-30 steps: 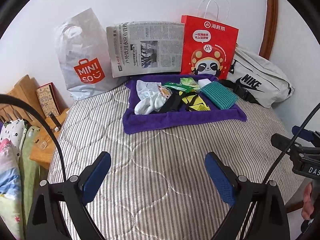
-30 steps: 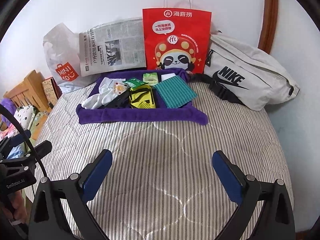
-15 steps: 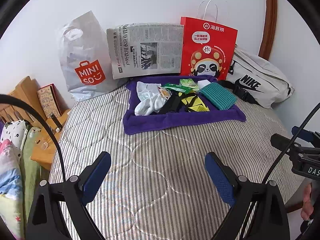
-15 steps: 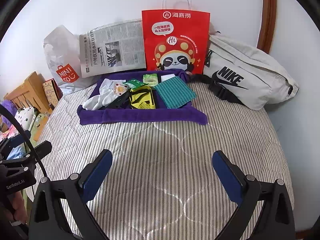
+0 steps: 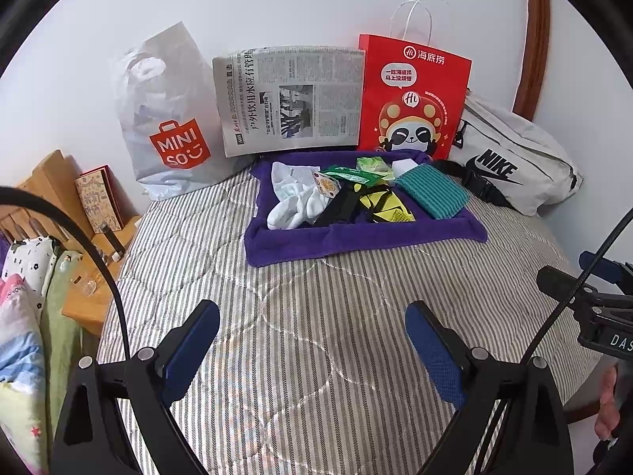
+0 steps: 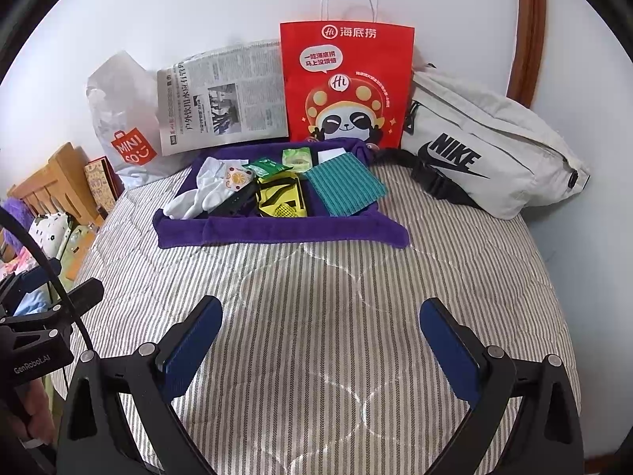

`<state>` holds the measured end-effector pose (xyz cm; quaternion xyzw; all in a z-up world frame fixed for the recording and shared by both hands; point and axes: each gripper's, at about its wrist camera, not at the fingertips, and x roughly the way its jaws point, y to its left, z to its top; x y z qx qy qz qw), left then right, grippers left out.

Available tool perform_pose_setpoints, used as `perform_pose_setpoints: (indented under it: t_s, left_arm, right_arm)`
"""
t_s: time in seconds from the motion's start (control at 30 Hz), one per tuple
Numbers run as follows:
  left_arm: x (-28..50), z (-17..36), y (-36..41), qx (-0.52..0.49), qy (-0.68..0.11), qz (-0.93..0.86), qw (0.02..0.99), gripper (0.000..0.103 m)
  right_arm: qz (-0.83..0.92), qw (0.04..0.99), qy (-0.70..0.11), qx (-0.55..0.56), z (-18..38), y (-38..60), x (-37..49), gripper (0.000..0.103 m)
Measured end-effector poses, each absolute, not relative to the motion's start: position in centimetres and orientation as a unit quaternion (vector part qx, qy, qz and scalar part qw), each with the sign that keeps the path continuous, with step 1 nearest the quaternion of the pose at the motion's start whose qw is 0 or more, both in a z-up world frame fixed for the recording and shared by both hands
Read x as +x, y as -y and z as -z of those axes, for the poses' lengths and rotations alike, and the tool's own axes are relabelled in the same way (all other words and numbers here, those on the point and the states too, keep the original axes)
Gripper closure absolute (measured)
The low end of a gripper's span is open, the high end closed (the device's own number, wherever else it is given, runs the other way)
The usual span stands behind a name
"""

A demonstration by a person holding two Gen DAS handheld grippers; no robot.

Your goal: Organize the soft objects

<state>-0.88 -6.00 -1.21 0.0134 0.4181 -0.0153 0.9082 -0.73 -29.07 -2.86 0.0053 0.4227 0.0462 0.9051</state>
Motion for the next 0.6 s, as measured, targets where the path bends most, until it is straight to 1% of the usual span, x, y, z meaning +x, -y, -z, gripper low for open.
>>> perform_pose_setpoints:
  t_s: [0.6]
  left_arm:
    - [-0.88, 1.38, 6.12, 0.015, -0.42, 0.015, 0.907, 0.008]
  right_arm:
    - [-0.047, 0.906, -0.421, 0.004, 2.62, 29.01, -0.98, 0.004]
